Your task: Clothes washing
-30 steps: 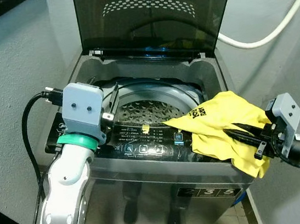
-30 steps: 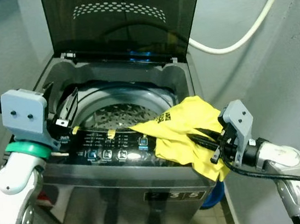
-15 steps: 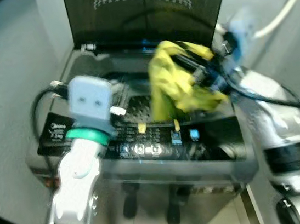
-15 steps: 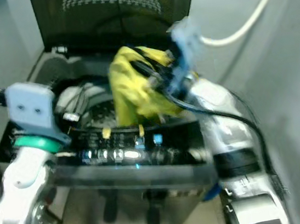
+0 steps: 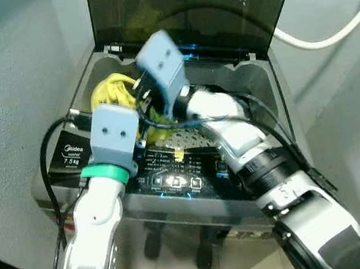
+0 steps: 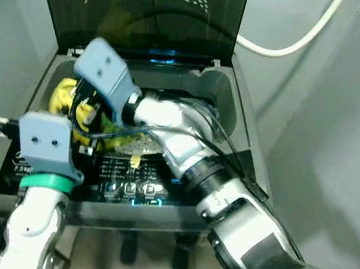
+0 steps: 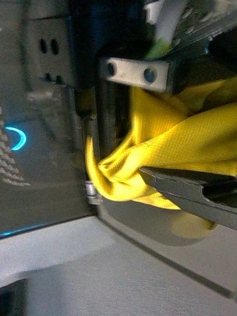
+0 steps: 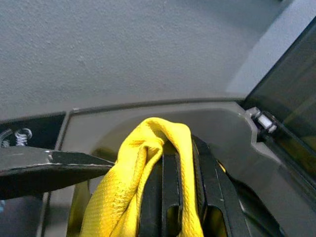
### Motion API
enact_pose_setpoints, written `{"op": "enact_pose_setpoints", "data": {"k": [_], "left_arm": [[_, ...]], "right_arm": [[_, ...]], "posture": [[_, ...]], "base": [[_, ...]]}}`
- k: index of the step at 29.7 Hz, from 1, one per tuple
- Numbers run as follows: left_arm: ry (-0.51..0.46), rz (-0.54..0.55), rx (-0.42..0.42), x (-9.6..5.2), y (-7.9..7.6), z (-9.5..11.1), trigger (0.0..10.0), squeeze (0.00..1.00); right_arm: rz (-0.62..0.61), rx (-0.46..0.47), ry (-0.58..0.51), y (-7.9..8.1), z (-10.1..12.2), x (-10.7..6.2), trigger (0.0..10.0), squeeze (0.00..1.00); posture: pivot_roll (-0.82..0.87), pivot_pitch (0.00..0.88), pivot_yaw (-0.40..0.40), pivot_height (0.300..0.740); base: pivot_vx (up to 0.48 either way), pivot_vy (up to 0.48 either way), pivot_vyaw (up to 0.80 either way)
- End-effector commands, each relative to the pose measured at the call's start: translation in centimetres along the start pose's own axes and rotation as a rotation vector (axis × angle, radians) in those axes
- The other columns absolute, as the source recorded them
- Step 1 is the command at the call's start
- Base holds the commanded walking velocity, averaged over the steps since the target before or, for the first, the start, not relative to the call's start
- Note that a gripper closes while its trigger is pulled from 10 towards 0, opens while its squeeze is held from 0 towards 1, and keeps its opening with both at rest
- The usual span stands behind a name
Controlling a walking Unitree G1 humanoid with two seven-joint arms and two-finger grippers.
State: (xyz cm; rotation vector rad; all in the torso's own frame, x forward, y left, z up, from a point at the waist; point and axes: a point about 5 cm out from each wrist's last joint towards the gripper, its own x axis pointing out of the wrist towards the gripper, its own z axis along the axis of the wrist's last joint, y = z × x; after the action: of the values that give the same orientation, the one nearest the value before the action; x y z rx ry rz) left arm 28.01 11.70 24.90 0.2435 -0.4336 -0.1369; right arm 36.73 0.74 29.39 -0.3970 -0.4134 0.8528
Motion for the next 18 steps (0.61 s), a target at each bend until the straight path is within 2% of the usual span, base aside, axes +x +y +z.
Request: {"op": "enact_pose_setpoints", "data": {"k": [1, 2, 3, 4, 5, 7, 8, 11, 16, 17, 18], "left_arm": [[-0.153, -0.035, -0.014, -0.1, -0.7, 3.0, 10.0, 0.0], [-0.15, -0.036, -0.012, -0.1, -0.7, 3.0, 10.0, 0.0], [-0.148, -0.041, -0.01, -0.1, -0.8, 2.9, 10.0, 0.0], [-0.147, -0.047, -0.009, -0.1, -0.8, 2.9, 10.0, 0.0], [-0.147, -0.047, -0.009, -0.1, -0.8, 2.9, 10.0, 0.0], [-0.147, -0.06, -0.011, 0.0, -0.9, 2.9, 10.0, 0.0], [-0.147, -0.06, -0.011, 0.0, -0.9, 2.9, 10.0, 0.0], [-0.143, -0.084, -0.017, 0.2, -1.2, 2.8, 10.0, 0.0], [-0.143, -0.096, -0.021, 0.3, -1.4, 2.7, 10.0, 0.0], [-0.143, -0.102, -0.022, 0.3, -1.5, 2.7, 10.0, 0.0], [-0.143, -0.107, -0.023, 0.4, -1.5, 2.7, 10.0, 0.0]], "right_arm": [[-0.051, -0.016, 0.106, -0.2, -2.2, -0.4, 10.0, 0.0], [-0.106, -0.014, 0.117, -1.0, -2.3, -0.4, 10.0, 0.0], [-0.183, -0.007, 0.127, -2.1, -2.5, -0.6, 10.0, 1.0], [-0.243, 0.012, 0.13, -3.2, -2.5, -1.0, 10.0, 1.0], [-0.243, 0.012, 0.13, -3.2, -2.5, -1.0, 10.0, 1.0], [-0.315, 0.05, 0.126, -5.2, -2.6, -2.0, 10.0, 1.0], [-0.315, 0.05, 0.126, -5.2, -2.6, -2.0, 10.0, 1.0], [-0.341, 0.077, 0.111, -6.9, -2.7, -3.5, 10.0, 1.0], [-0.332, 0.107, 0.077, -7.6, -2.6, -4.3, 10.0, 1.0], [-0.33, 0.145, 0.053, -8.0, -2.5, -4.9, 10.0, 1.0], [-0.33, 0.172, 0.036, -8.3, -2.5, -5.2, 10.0, 0.78]], "posture": [[0.15, 0.11, -0.076, 0.74], [0.15, 0.111, -0.073, 0.74], [0.15, 0.11, -0.067, 0.74], [0.14, 0.109, -0.054, 0.74], [0.14, 0.109, -0.054, 0.74], [0.13, 0.109, -0.047, 0.74], [0.13, 0.109, -0.047, 0.74], [0.12, 0.103, -0.03, 0.74], [0.1, 0.096, -0.02, 0.74], [0.1, 0.087, -0.016, 0.74], [0.1, 0.087, -0.016, 0.74]], "base": [[0.0, 0.0, 0.0], [0.0, 0.0, 0.0], [0.0, 0.0, 0.0], [0.0, 0.0, 0.0], [0.0, 0.0, 0.0], [0.0, 0.0, 0.0], [0.0, 0.0, 0.0], [0.0, 0.0, 0.0], [0.0, 0.0, 0.0], [0.0, 0.0, 0.0], [0.0, 0.0, 0.0]]}}
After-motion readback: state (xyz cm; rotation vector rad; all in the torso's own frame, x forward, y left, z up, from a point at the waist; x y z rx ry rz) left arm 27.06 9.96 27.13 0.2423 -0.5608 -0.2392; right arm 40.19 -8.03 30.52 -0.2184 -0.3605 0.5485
